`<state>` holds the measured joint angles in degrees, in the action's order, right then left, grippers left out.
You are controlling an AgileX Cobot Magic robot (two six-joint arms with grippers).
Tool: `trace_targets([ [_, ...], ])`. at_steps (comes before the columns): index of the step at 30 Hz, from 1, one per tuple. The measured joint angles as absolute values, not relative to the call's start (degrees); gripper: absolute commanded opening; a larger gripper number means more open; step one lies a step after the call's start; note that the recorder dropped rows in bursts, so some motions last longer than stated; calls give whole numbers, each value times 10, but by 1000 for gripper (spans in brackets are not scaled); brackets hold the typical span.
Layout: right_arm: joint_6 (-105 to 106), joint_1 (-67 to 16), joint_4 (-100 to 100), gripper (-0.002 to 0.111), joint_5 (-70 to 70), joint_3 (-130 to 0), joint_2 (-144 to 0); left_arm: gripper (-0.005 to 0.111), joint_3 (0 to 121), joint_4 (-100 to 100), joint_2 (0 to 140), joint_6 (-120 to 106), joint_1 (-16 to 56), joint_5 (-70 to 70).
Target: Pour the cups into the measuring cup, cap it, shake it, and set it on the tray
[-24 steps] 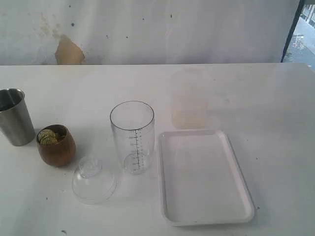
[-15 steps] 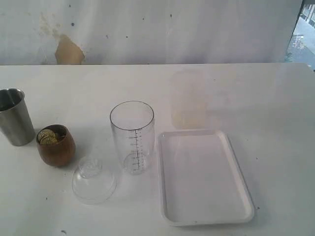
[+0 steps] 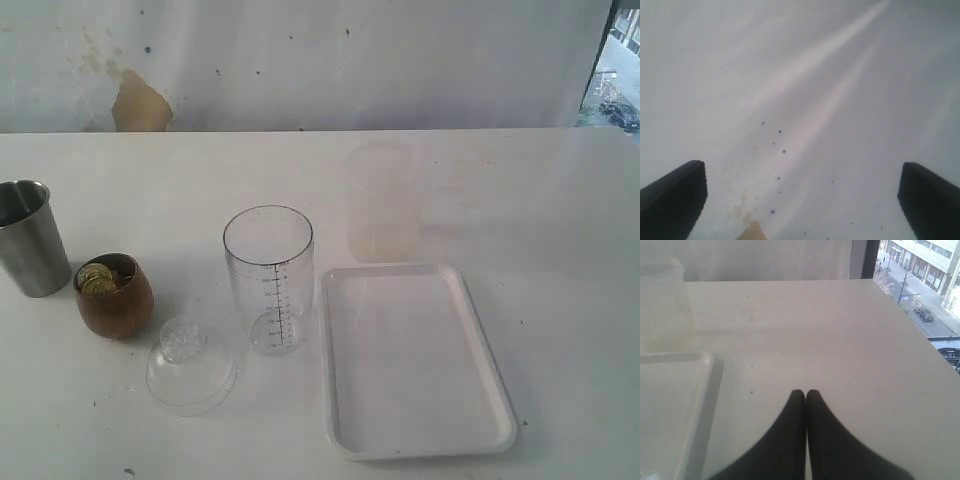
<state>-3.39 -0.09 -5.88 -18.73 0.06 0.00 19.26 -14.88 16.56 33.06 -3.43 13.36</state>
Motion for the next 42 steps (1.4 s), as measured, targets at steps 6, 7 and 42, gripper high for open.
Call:
trace_targets([
  [6,-34,-1,-59,0,-187,1,0,105,172,-303,228,426,-34,159],
  [7,-34,-1,-59,0,-187,1,0,105,162,-331,239,449,-34,169],
  [42,-34,-1,-59,0,-187,1,0,105,106,-439,779,350,-34,385],
])
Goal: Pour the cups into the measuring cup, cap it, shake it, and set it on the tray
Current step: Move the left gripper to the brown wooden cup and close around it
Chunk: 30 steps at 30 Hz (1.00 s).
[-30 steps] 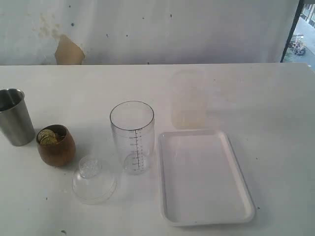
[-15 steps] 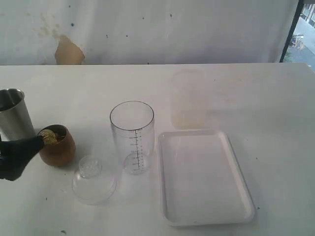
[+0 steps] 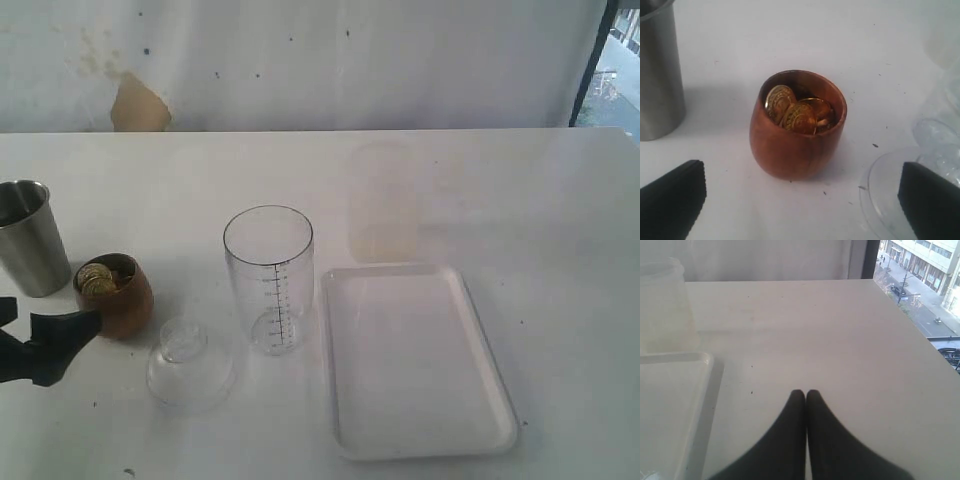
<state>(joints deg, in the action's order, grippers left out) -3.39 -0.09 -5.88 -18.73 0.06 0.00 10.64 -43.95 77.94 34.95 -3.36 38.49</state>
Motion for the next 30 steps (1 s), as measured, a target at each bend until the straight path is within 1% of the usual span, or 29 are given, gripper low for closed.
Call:
trace_targets([
  [8,-34,-1,-59,0,-187,1,0,105,107,-438,819,341,-34,363],
  [14,-34,-1,-59,0,-187,1,0,105,107,-437,860,324,-34,375],
  [23,-34,-1,-59,0,-187,1,0,105,106,-428,940,219,-34,470],
  [27,-34,-1,-59,0,-187,1,0,105,106,-347,972,140,-33,484],
  [30,-34,-1,-59,0,-187,1,0,105,106,-311,993,114,-33,532],
])
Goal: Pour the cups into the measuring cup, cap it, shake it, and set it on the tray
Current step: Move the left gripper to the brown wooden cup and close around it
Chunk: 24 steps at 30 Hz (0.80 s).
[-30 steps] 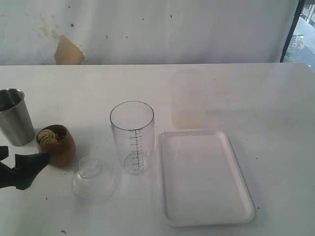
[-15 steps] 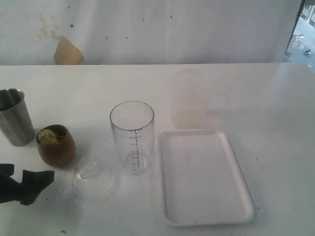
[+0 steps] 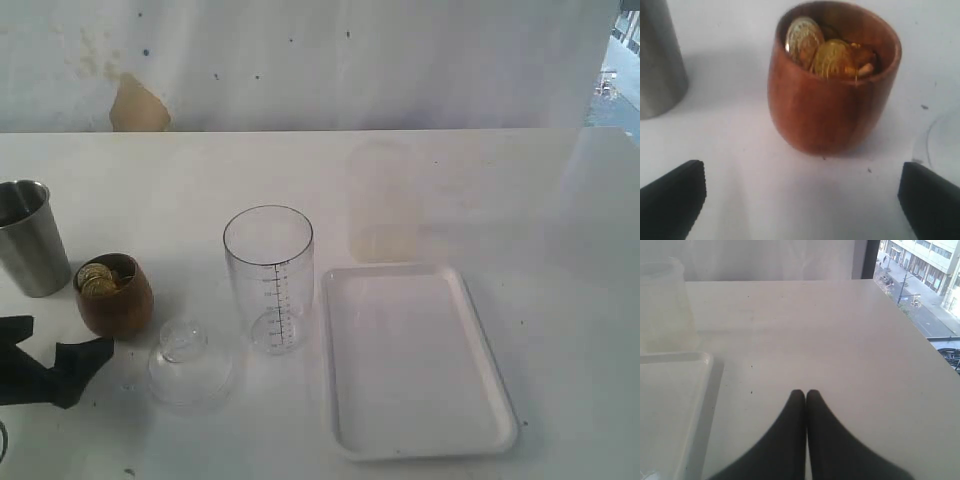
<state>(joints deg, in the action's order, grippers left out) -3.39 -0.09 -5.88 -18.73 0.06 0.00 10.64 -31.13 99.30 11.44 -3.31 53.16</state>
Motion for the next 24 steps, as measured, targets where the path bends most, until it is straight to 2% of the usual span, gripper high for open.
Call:
trace_targets([
  [5,-33,-1,-59,0,-187,1,0,105,106,-318,1023,82,-33,598],
  [24,-33,-1,-59,0,-187,1,0,105,175,-352,1109,76,-33,625],
])
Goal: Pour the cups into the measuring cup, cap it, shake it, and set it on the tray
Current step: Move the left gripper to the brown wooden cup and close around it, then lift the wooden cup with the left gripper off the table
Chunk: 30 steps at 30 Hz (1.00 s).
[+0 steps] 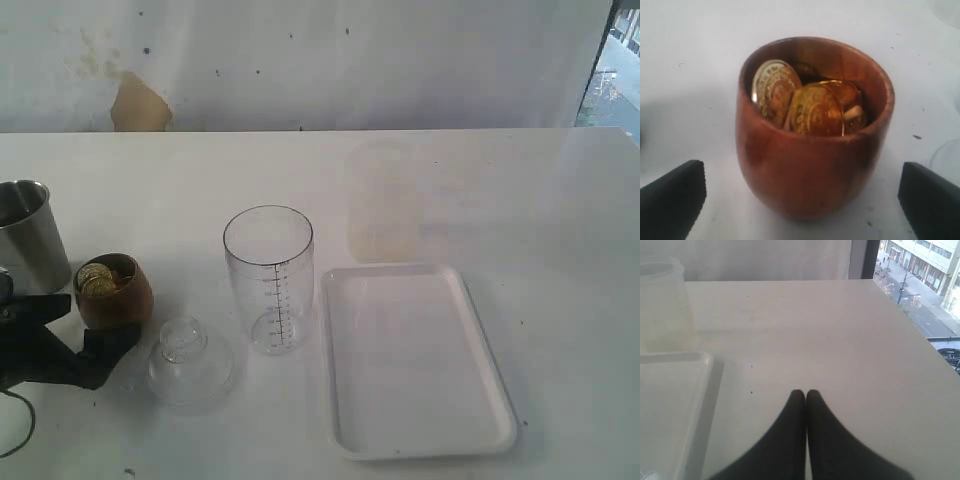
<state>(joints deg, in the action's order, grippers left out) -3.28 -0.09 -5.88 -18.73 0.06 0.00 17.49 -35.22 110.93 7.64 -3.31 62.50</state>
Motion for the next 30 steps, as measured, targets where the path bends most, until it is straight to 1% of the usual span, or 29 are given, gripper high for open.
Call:
trace_targets([
  [25,-33,-1,-60,0,-187,1,0,105,282,-389,1195,103,-33,644],
  [30,-33,-1,-60,0,-187,1,0,105,286,-392,1195,103,-33,677],
])
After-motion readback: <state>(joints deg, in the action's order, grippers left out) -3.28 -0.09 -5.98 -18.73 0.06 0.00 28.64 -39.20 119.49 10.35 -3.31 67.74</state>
